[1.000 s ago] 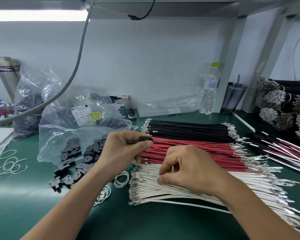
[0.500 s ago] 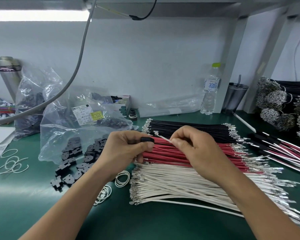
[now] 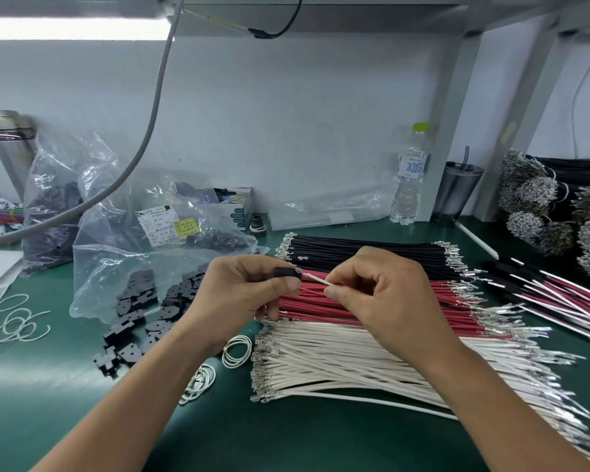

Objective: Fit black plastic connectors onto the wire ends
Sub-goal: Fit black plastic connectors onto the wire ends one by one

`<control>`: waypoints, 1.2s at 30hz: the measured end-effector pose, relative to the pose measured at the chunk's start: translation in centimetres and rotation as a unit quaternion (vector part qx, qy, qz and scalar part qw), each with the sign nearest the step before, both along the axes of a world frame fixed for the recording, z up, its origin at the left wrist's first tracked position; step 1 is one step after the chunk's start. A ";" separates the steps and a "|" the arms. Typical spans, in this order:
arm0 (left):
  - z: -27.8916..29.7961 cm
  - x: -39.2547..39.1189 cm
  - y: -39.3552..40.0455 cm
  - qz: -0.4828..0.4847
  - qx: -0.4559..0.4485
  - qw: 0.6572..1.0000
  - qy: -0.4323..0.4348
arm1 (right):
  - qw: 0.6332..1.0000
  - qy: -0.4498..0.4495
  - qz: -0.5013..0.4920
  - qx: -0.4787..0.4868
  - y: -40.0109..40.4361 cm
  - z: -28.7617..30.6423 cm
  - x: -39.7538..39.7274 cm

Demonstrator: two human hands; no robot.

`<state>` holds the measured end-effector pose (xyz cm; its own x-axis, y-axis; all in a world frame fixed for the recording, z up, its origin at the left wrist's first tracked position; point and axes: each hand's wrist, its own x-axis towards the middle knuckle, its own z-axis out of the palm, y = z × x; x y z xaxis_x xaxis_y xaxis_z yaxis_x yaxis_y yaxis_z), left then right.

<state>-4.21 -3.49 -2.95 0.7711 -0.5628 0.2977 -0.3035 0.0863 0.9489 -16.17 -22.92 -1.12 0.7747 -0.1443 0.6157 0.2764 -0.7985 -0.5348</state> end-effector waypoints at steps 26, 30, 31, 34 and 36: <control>0.6 -0.6 0.5 -0.027 0.055 0.998 -0.021 | 0.996 -0.029 -0.003 -0.087 0.5 -0.8 0.1; 0.5 -0.5 0.6 -0.003 0.107 0.990 -0.092 | 0.976 -0.086 -0.043 -0.196 0.8 -0.6 0.2; 0.5 -0.6 0.6 -0.008 0.109 0.990 -0.094 | 0.980 -0.085 -0.032 -0.175 0.9 -0.8 0.2; 0.6 -0.7 0.5 -0.031 0.086 0.993 -0.071 | 0.994 -0.055 0.007 -0.095 1.2 -1.5 0.5; 0.7 -0.7 0.5 -0.029 0.075 0.995 -0.054 | 0.998 -0.032 0.019 -0.040 1.1 -1.7 0.7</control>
